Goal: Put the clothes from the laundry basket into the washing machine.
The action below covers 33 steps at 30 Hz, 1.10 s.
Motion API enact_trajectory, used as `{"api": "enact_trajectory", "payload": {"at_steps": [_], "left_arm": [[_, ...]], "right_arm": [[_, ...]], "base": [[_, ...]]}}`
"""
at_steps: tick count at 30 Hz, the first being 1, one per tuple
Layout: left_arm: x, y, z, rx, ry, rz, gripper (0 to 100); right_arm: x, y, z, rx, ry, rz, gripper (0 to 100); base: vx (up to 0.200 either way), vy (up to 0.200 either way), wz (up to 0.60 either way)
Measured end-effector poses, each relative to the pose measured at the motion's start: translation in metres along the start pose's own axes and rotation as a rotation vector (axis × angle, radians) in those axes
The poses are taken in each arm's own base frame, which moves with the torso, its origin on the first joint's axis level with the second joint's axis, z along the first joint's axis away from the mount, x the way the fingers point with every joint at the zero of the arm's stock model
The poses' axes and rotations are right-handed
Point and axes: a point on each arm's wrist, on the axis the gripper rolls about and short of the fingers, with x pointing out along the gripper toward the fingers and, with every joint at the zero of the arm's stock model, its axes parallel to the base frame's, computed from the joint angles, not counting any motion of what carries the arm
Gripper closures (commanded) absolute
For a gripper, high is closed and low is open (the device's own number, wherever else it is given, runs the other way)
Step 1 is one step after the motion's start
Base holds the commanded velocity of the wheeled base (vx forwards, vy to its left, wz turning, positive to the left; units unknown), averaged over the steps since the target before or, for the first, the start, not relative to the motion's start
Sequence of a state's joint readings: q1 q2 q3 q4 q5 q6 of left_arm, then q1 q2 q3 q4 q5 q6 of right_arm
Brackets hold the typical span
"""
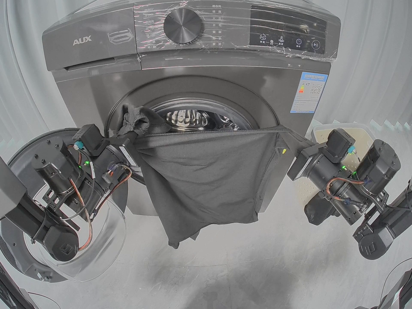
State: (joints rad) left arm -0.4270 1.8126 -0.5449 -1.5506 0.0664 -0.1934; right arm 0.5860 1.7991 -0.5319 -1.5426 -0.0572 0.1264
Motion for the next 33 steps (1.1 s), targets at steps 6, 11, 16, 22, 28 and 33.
{"api": "enact_trajectory", "payload": {"at_steps": [6,11,16,22,28,33], "left_arm": [[-0.008,-0.001,0.008,0.002,-0.014,0.000,100],[-0.013,-0.002,0.016,0.001,-0.032,-0.004,100],[-0.014,-0.004,0.026,0.000,-0.067,-0.009,100],[-0.018,-0.007,0.042,-0.004,-0.120,-0.021,100],[-0.020,-0.008,0.050,-0.007,-0.150,-0.027,100],[-0.021,-0.009,0.053,-0.007,-0.158,-0.031,100]], "right_arm": [[0.003,0.003,0.006,0.003,-0.029,0.006,100],[0.005,0.006,0.014,0.007,-0.059,0.016,100],[0.005,0.008,0.020,0.010,-0.084,0.022,100],[0.004,0.011,0.026,0.014,-0.103,0.034,100],[0.003,0.014,0.032,0.017,-0.124,0.042,100],[0.004,0.015,0.038,0.022,-0.149,0.007,100]], "base": [[0.000,0.000,0.00],[0.000,0.000,0.00],[0.000,0.000,0.00],[0.000,0.000,0.00],[0.000,0.000,0.00],[0.000,0.000,0.00]]}}
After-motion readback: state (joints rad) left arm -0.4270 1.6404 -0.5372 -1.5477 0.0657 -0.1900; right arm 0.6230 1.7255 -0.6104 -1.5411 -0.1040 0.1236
